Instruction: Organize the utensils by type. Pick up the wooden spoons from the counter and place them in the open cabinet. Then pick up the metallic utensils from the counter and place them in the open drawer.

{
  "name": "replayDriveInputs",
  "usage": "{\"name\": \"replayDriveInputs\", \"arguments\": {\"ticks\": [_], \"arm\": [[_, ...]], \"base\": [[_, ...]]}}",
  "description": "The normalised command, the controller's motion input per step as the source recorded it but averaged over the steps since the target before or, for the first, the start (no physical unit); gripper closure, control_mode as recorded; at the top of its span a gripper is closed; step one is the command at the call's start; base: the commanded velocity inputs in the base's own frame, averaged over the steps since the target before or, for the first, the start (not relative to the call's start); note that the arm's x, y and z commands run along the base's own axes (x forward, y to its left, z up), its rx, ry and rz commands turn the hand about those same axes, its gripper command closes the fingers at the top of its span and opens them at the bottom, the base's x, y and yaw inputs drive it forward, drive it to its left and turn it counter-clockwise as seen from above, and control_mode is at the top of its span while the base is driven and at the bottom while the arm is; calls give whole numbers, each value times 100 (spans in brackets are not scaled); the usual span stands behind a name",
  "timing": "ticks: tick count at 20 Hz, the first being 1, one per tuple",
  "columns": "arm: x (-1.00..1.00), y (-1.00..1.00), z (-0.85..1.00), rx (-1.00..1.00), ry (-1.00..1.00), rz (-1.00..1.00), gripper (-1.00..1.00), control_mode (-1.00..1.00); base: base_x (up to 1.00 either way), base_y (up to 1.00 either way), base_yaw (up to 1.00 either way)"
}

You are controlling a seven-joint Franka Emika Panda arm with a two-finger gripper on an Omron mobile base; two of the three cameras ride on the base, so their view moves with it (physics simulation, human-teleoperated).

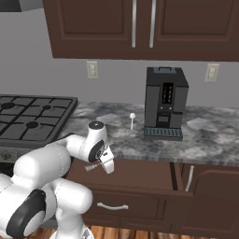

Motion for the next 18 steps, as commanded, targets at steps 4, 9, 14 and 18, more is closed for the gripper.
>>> {"name": "replayDriveInputs", "arguments": {"ticks": [4, 9, 14, 18], "arm": [[-14, 9, 0, 4, 0, -20, 100, -100], [-30, 6, 0, 3, 0, -19, 100, -100], [-30, 1, 0, 2, 0, -17, 100, -100], [-6, 0, -1, 0, 0, -11, 100, -100]], "base": [[0, 0, 0], [0, 0, 0], [0, 0, 0], [0, 0, 0]]}}
